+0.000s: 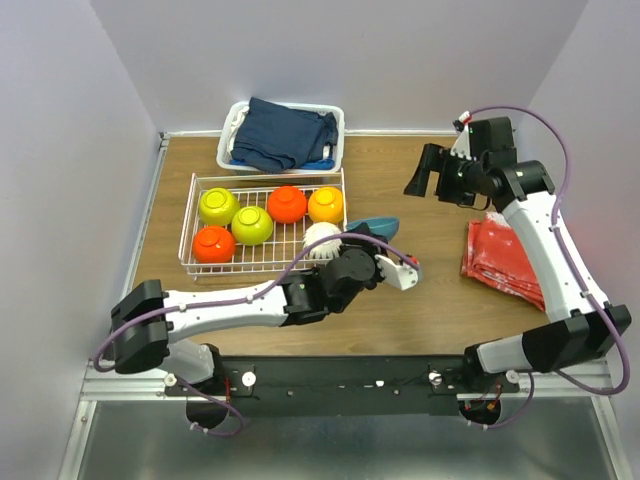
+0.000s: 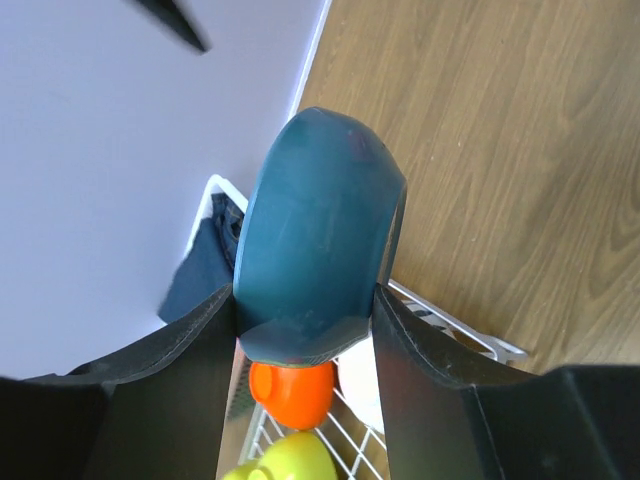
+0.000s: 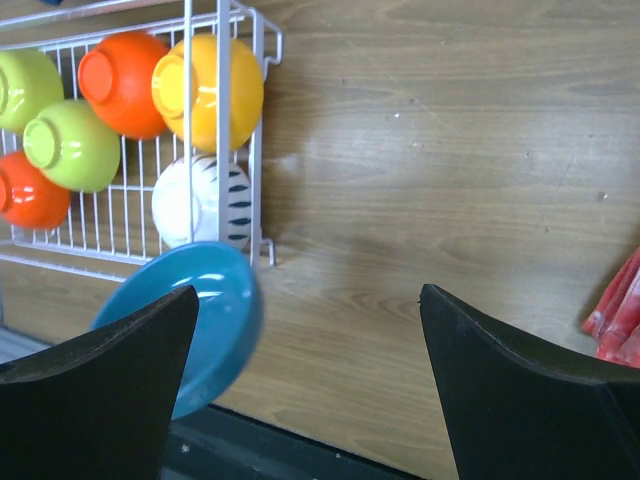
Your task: Unload the bowls from the dish rack
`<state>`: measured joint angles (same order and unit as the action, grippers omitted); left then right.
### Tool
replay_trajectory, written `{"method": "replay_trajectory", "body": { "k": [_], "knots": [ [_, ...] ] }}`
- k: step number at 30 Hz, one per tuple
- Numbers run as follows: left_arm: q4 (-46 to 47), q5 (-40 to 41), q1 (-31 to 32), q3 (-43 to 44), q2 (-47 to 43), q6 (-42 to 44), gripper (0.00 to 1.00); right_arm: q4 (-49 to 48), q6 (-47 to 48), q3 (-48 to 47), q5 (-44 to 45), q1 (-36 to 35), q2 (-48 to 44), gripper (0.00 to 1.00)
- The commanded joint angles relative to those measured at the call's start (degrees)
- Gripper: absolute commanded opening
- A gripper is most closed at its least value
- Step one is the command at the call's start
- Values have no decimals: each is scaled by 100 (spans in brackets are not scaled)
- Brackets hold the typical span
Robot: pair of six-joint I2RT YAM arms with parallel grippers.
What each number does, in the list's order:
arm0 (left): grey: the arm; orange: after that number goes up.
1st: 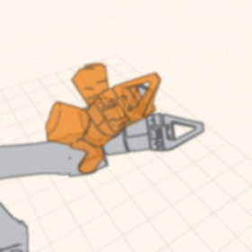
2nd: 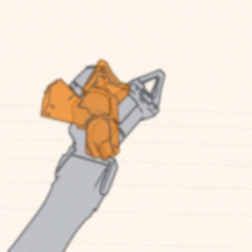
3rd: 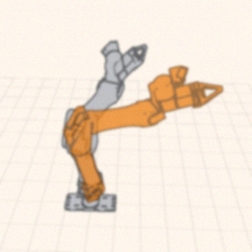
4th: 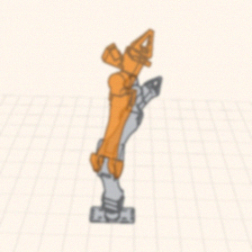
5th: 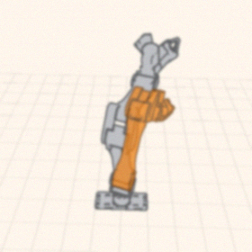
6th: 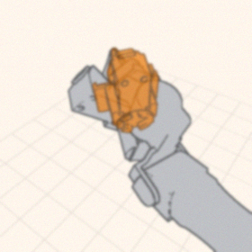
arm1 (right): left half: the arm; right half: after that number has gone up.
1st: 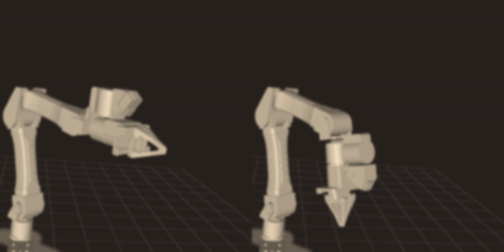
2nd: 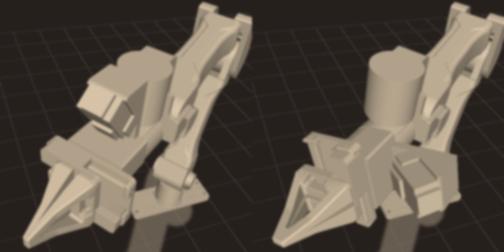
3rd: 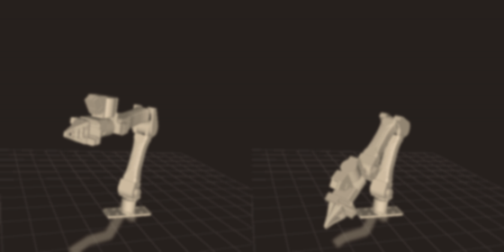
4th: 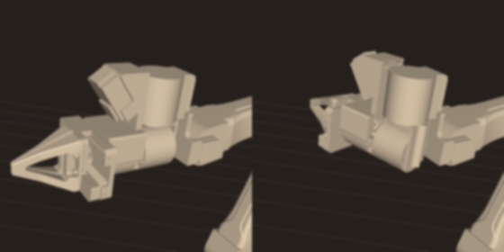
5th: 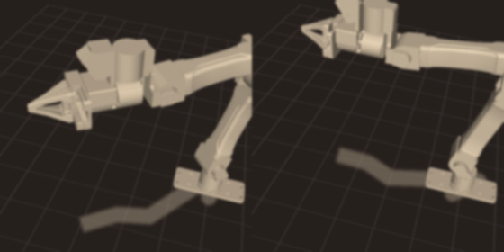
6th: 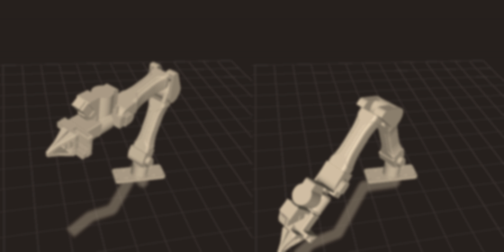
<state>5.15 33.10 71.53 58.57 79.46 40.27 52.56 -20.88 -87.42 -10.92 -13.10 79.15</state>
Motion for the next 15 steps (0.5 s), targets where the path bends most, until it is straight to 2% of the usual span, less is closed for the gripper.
{"method": "replay_trajectory", "body": {
  "k": [1, 7, 10, 15],
  "knots": [
    [1040, 469, 133, -12, 358, 947, 0, 834, 190, -635, -455, 10, 406, 100],
    [1489, 522, 204, 164, 956, 1491, 0, 1450, 331, -795, -815, 1, 882, 99],
    [1603, 548, 213, 147, 1158, 1658, 0, 1547, 366, -698, -754, 1, 979, 96],
    [2402, 829, 309, -126, 1546, 2195, 0, 1661, 436, -575, -543, -17, 1172, 92]
  ]
}}
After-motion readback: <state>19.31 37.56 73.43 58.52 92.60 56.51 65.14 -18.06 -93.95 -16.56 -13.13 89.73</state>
